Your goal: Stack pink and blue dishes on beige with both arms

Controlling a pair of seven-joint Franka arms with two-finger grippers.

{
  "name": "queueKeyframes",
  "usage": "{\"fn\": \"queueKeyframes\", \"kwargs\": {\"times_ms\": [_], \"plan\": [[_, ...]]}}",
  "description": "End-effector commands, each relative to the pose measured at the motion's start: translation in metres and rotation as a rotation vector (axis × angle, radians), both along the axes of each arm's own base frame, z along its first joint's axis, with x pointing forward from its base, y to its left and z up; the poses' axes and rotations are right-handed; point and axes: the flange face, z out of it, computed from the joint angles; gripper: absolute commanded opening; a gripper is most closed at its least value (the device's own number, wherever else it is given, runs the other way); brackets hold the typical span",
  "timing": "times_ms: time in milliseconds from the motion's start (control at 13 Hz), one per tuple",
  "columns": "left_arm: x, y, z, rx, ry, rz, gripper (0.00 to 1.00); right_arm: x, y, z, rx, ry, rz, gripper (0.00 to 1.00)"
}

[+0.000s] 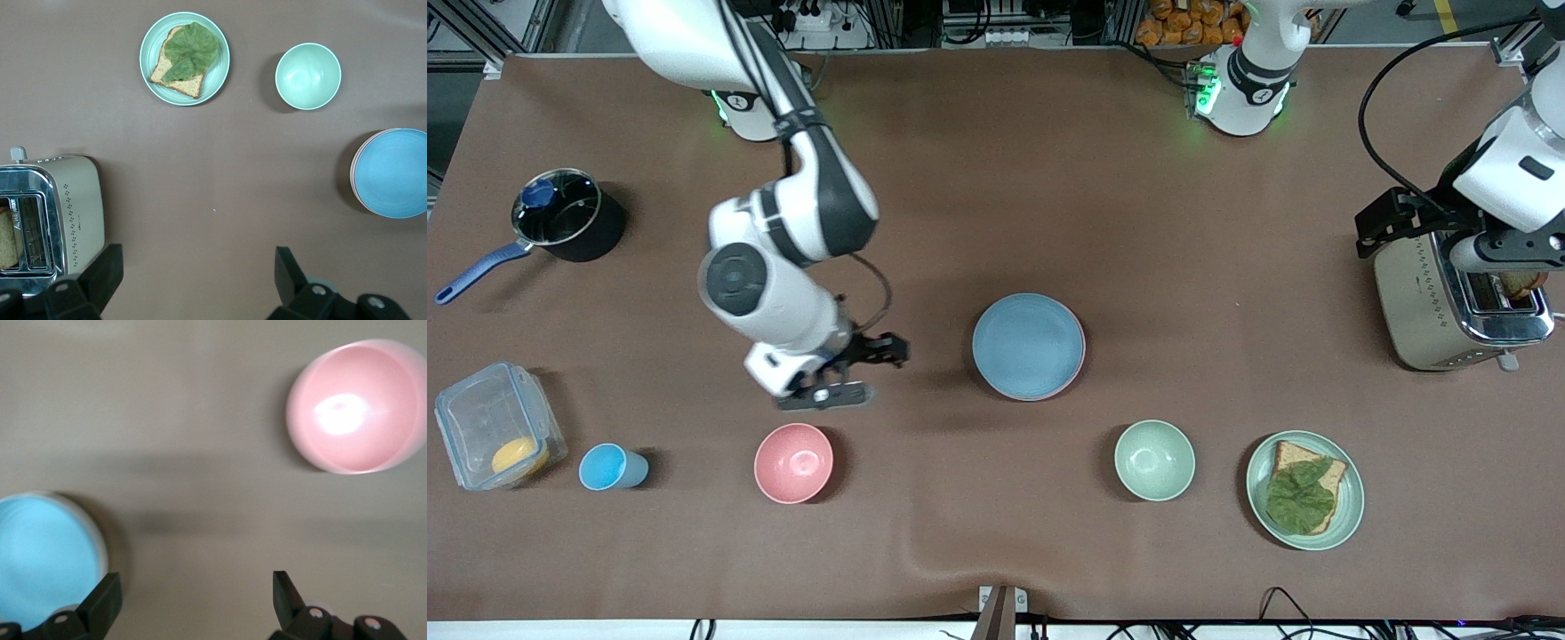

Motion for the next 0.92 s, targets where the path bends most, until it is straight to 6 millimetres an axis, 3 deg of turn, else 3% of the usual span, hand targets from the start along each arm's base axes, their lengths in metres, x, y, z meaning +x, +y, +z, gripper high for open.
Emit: {"fn": "queueKeyframes", "kwargs": {"times_ms": [0,231,385,615,846], "plan": [[-0.007,0.003,0.005,0.008,0.001,-0.014,1.00,0.007,-0.078,0.062,-0.038,-0.045,-0.106,1.00],[-0.011,0.002,0.009,0.008,0.012,-0.014,1.00,-0.011,-0.140,0.148,-0.081,-0.105,-0.147,1.00],[-0.014,0.005,0.014,0.008,0.003,-0.009,1.00,-0.039,-0.178,0.193,-0.159,-0.069,-0.128,1.00],[-0.019,0.002,0.021,0.011,-0.004,-0.013,1.00,-0.066,-0.236,0.241,-0.109,-0.034,-0.175,1.00],[-0.025,0.012,0.029,0.012,-0.005,0.006,1.00,-0.098,-0.247,0.270,-0.109,0.001,-0.174,1.00]]}}
